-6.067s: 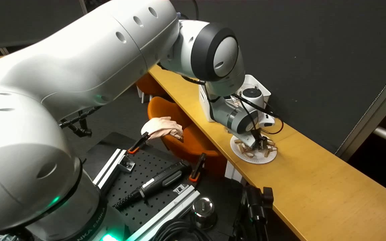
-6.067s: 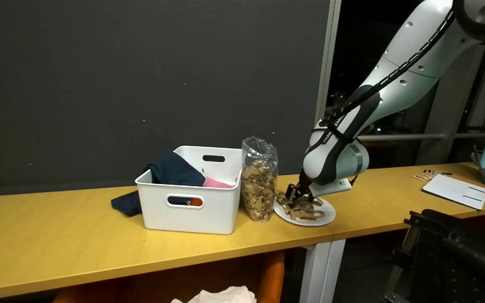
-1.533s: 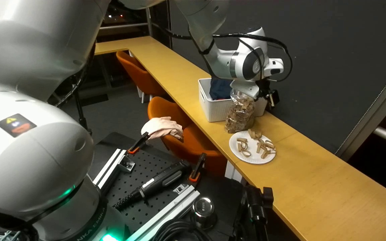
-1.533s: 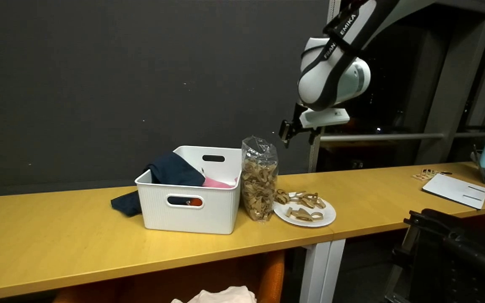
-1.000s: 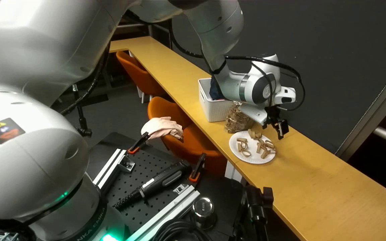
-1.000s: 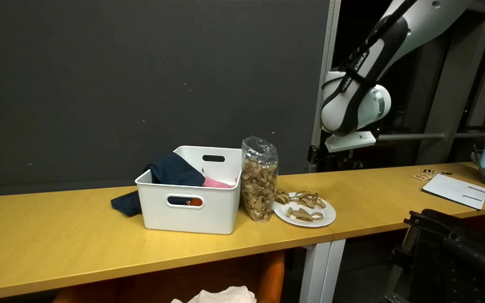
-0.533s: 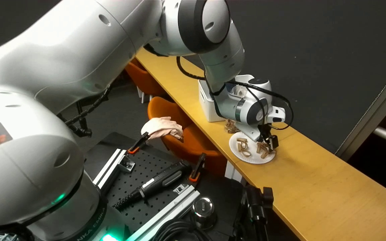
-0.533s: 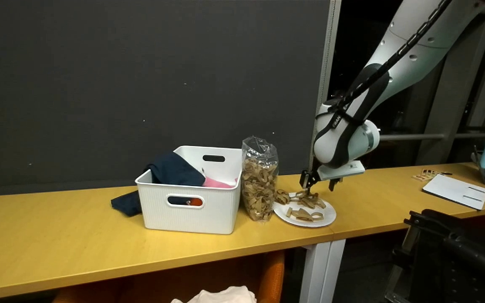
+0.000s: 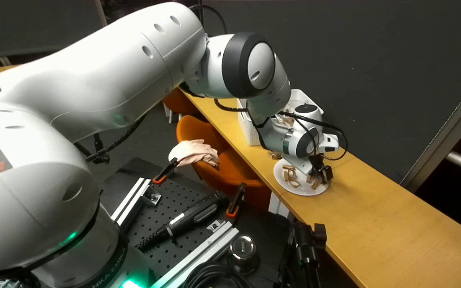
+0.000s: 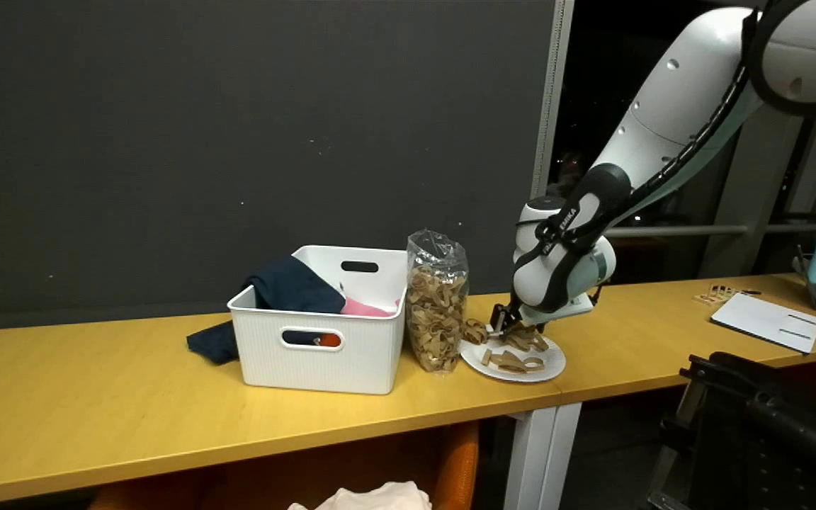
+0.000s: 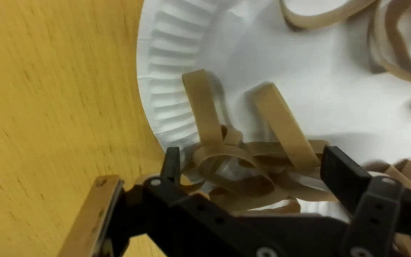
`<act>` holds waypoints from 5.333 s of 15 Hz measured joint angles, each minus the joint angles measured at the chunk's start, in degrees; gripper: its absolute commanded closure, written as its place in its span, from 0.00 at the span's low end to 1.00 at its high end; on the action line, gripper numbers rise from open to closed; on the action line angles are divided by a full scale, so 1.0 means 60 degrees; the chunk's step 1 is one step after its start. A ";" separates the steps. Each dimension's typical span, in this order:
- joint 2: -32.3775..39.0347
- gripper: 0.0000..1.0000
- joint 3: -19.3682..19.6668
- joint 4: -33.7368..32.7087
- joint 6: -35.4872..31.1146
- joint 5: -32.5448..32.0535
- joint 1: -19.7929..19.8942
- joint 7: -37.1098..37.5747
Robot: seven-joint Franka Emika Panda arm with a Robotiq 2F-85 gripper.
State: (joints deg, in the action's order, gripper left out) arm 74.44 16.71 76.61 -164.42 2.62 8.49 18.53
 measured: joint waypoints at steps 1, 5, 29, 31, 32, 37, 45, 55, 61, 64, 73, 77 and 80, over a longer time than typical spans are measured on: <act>0.0200 0.17 0.0003 -0.0248 0.0000 0.0000 0.0030 0.0000; 0.0745 0.51 0.0013 -0.1047 0.0000 0.0003 0.0117 0.0001; -0.1070 0.98 0.0324 0.0437 0.0049 0.0005 -0.1127 0.0468; -0.1665 0.98 0.0458 0.0886 0.0050 0.0005 -0.1302 0.0468; -0.1987 0.98 0.0537 0.1155 0.0051 0.0005 -0.1422 0.0468; -0.3576 0.98 0.0947 0.2466 0.0044 -0.0046 -0.2193 0.0468; -0.5651 0.98 0.1584 0.3880 0.0043 -0.0718 -0.3587 0.0661; -0.5347 0.59 0.0898 0.4023 -0.0694 -0.0799 -0.3456 0.0452; -0.5228 0.16 0.0901 0.3987 -0.0888 -0.0792 -0.3301 0.0452; -0.5247 0.00 0.0902 0.3910 -0.0985 -0.0791 -0.3246 0.0452; -0.5540 0.00 0.1615 0.4311 -0.0918 -0.0789 -0.3430 0.0496; -0.6197 0.00 0.2415 0.5524 -0.0871 -0.0810 -0.3530 0.0494; -0.6368 0.00 0.2854 0.6357 -0.0711 -0.0864 -0.3426 0.0462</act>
State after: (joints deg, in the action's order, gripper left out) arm 36.24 33.83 114.75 -168.68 -2.56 -12.06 21.30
